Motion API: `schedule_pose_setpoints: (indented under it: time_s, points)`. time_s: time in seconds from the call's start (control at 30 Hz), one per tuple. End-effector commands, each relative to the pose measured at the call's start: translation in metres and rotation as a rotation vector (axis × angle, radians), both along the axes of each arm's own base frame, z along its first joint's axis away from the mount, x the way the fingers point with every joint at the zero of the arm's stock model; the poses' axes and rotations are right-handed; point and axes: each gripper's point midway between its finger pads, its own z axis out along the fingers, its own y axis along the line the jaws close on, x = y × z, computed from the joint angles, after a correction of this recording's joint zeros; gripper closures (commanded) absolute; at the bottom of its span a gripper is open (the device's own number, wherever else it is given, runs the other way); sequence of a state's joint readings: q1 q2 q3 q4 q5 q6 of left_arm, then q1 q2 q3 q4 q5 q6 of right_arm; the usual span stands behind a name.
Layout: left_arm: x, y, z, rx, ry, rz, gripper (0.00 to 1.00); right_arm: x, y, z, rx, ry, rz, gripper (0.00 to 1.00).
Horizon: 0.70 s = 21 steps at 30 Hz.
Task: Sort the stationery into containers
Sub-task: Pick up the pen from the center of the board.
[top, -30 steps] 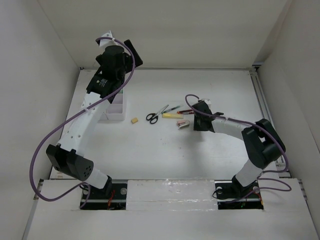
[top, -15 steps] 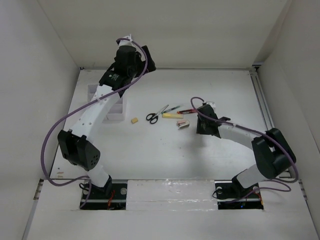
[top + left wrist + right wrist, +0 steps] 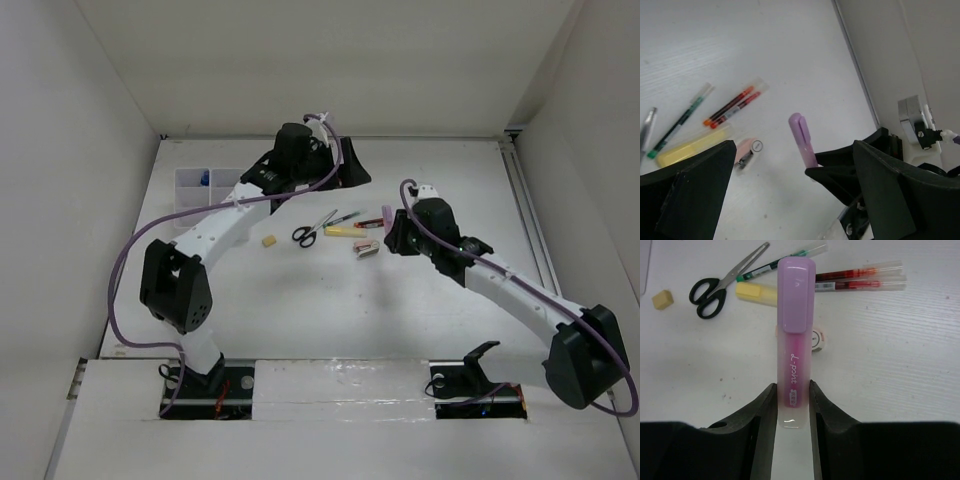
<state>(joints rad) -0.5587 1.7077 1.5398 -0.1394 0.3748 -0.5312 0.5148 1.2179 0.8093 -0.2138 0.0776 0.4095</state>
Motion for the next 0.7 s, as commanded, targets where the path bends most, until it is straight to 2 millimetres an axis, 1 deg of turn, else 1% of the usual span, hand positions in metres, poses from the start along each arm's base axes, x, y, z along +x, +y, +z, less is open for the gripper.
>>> schedule_pose_setpoints:
  time_s: [0.0, 0.03, 0.07, 0.1, 0.13, 0.17, 0.2, 0.23, 0.27, 0.3, 0.33, 0.37, 0.4, 0.43, 0.47, 0.5, 0.53, 0.6, 0.63, 0.67]
  points:
    - [-0.018, -0.029, 0.024, -0.182, -0.013, -0.177, 0.00, 0.012, 0.029, 0.047, 0.080, -0.125, 0.088, 1.00]
    - [-0.020, -0.030, 0.021, -0.189, -0.003, -0.182, 0.00, 0.013, 0.030, 0.054, 0.091, -0.145, 0.088, 1.00]
    - [-0.022, -0.030, 0.018, -0.191, 0.001, -0.192, 0.00, 0.013, 0.035, 0.058, 0.102, -0.162, 0.101, 1.00]
    - [-0.022, -0.030, 0.010, -0.197, 0.013, -0.188, 0.00, 0.014, 0.036, 0.068, 0.116, -0.188, 0.101, 1.00]
    - [-0.023, -0.030, 0.006, -0.201, 0.026, -0.183, 0.00, 0.013, 0.043, 0.074, 0.130, -0.201, 0.121, 1.00]
    - [-0.025, -0.030, 0.004, -0.203, 0.030, -0.191, 0.00, 0.014, 0.043, 0.077, 0.136, -0.212, 0.121, 1.00]
    - [-0.026, -0.030, 0.000, -0.204, 0.045, -0.188, 0.00, 0.012, 0.050, 0.084, 0.149, -0.222, 0.141, 1.00]
    - [-0.025, -0.030, -0.003, -0.206, 0.040, -0.188, 0.00, 0.015, 0.051, 0.094, 0.161, -0.243, 0.142, 1.00]
    - [-0.026, -0.031, -0.006, -0.215, 0.050, -0.183, 0.01, 0.013, 0.055, 0.090, 0.164, -0.229, 0.146, 1.00]
    - [-0.030, -0.031, -0.002, -0.231, 0.052, -0.194, 0.01, 0.016, 0.057, 0.097, 0.175, -0.249, 0.147, 1.00]
    - [-0.030, -0.031, -0.005, -0.232, 0.051, -0.195, 0.03, 0.016, 0.061, 0.097, 0.175, -0.254, 0.149, 1.00]
    - [-0.031, -0.032, -0.003, -0.244, 0.055, -0.202, 0.05, 0.017, 0.061, 0.101, 0.180, -0.262, 0.149, 1.00]
    - [-0.032, -0.031, -0.007, -0.240, 0.065, -0.200, 0.07, 0.020, 0.063, 0.108, 0.194, -0.286, 0.149, 1.00]
    - [-0.032, -0.031, -0.007, -0.240, 0.065, -0.200, 0.09, 0.017, 0.069, 0.111, 0.205, -0.294, 0.169, 1.00]
    - [-0.031, -0.032, -0.012, -0.236, 0.073, -0.199, 0.11, 0.018, 0.069, 0.113, 0.210, -0.302, 0.170, 1.00]
    - [-0.031, -0.032, -0.012, -0.236, 0.073, -0.199, 0.12, 0.014, 0.074, 0.113, 0.216, -0.298, 0.191, 1.00]
    - [-0.031, -0.032, -0.012, -0.236, 0.073, -0.199, 0.18, 0.016, 0.076, 0.115, 0.220, -0.304, 0.191, 1.00]
    - [-0.031, -0.032, -0.012, -0.236, 0.073, -0.199, 0.28, 0.012, 0.084, 0.112, 0.219, -0.294, 0.213, 1.00]
    - [-0.030, -0.032, -0.008, -0.240, 0.065, -0.200, 0.34, 0.015, 0.084, 0.113, 0.216, -0.298, 0.204, 1.00]
    - [-0.029, -0.032, -0.008, -0.242, 0.070, -0.189, 0.44, 0.013, 0.087, 0.113, 0.218, -0.297, 0.213, 1.00]
